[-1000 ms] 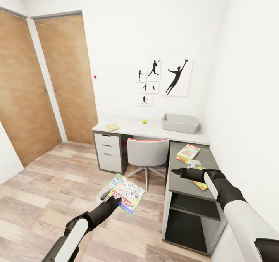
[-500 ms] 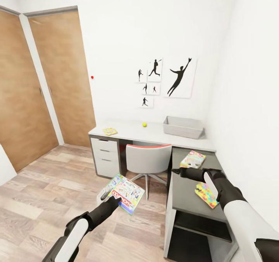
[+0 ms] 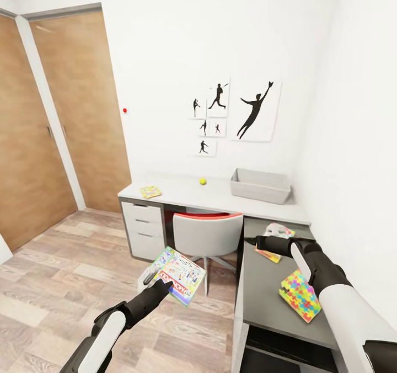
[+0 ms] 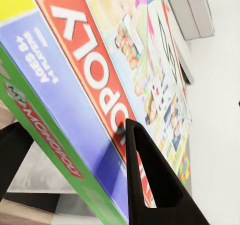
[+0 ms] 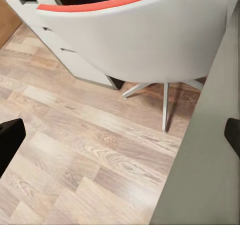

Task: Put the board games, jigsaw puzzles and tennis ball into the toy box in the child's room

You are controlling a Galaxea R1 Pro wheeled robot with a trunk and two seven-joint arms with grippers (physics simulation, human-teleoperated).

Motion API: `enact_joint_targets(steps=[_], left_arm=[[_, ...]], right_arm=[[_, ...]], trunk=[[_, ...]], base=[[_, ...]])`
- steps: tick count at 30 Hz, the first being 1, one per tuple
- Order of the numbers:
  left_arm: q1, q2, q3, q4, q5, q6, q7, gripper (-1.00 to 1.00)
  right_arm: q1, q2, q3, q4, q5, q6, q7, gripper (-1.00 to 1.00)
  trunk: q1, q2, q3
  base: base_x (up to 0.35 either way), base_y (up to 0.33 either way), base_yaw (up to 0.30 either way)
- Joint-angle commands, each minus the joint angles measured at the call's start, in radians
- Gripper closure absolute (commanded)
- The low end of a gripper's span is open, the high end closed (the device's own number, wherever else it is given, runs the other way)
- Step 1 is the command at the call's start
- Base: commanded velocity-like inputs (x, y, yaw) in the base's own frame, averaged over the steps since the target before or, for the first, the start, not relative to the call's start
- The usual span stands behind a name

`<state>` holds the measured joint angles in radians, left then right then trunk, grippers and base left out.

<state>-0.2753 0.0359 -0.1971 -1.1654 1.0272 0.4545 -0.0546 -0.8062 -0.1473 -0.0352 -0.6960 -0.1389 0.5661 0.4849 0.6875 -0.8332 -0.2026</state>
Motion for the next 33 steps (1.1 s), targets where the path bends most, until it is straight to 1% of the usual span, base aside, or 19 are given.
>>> enact_joint_targets(steps=[1,24,29,33], left_arm=[[-0.001,0.001,-0.001,0.000,0.004,0.003,-0.001,1.00],[-0.001,0.001,-0.001,0.000,0.007,0.003,-0.001,1.00],[-0.001,0.001,-0.001,0.000,0.007,0.003,-0.001,1.00],[-0.001,0.001,-0.001,0.000,0.007,0.003,-0.001,1.00]], right_arm=[[-0.001,0.000,-0.002,-0.002,-0.008,0.009,0.000,-1.00],[-0.001,0.001,-0.003,-0.016,-0.008,0.010,0.000,-1.00],[-0.001,0.001,-0.003,-0.019,-0.008,0.012,0.000,-1.00],[0.000,0.001,-0.003,-0.020,-0.008,0.013,0.000,-1.00]], trunk=[[0.000,-0.001,-0.002],[0.000,-0.001,-0.002],[0.000,-0.001,-0.002],[0.000,-0.001,-0.002]], base=[[0.083,-0.031,0.000],[0.020,-0.008,0.001],[0.001,0.000,0.122],[0.000,0.000,0.223]])
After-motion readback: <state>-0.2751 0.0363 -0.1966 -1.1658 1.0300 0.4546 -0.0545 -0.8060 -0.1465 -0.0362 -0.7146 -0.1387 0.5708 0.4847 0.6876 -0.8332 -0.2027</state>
